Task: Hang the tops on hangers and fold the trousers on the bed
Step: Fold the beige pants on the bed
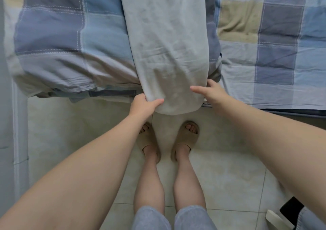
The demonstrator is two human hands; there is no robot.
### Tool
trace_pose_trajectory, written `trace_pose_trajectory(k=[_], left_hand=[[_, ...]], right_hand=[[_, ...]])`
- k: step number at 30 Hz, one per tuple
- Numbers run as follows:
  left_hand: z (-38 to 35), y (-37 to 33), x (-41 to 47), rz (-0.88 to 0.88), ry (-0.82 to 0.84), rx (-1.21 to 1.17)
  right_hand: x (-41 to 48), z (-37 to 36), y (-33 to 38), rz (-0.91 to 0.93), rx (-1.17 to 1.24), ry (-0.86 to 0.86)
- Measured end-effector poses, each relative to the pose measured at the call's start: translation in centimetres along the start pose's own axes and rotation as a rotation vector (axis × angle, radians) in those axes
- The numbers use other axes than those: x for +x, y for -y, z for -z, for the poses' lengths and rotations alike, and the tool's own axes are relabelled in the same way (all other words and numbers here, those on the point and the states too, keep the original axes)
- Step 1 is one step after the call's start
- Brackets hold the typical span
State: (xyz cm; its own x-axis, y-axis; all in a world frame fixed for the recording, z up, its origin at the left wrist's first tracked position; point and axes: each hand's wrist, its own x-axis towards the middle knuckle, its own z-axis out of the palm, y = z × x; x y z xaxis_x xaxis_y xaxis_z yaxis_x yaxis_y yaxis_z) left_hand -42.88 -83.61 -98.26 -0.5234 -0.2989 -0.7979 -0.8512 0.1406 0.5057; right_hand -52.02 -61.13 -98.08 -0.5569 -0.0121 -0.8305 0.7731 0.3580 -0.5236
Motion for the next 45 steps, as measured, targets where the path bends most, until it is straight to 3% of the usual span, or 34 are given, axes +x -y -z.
trace_pose_trajectory(k=[5, 10, 24, 29, 32, 40, 45], left_hand=[[0.7, 0.2, -2.5, 0.106, 0.094, 0.001], [2.8, 0.7, -6.8, 0.057, 0.146, -0.042], [6.1, 2.6, -21.2, 0.158, 0.18, -0.162], [6.8, 3.2, -24.6, 0.25, 0.116, -0.284], [7.8, 3.4, -26.7, 0.23, 0.053, -0.3], [7.2, 6.4, -35.1, 0.088, -0.171, -0.279], [6.2, 13.0, -42.7, 0.173, -0.157, -0.325]], right_hand=[[-2.7, -0.7, -0.5, -0.102, -0.015, 0.178], [-8.0, -0.4, -1.9, -0.104, -0.112, 0.258], [-25.7, -2.3, -6.3, -0.18, 0.097, 0.098], [-29.7, -3.1, -6.6, -0.212, 0.445, 0.048], [-31.7, -2.7, -6.7, -0.196, 0.536, 0.027], [-39.1, -2.2, -9.3, -0.127, 0.606, 0.096], [-46.2, -2.0, -16.0, -0.184, 0.572, 0.12]])
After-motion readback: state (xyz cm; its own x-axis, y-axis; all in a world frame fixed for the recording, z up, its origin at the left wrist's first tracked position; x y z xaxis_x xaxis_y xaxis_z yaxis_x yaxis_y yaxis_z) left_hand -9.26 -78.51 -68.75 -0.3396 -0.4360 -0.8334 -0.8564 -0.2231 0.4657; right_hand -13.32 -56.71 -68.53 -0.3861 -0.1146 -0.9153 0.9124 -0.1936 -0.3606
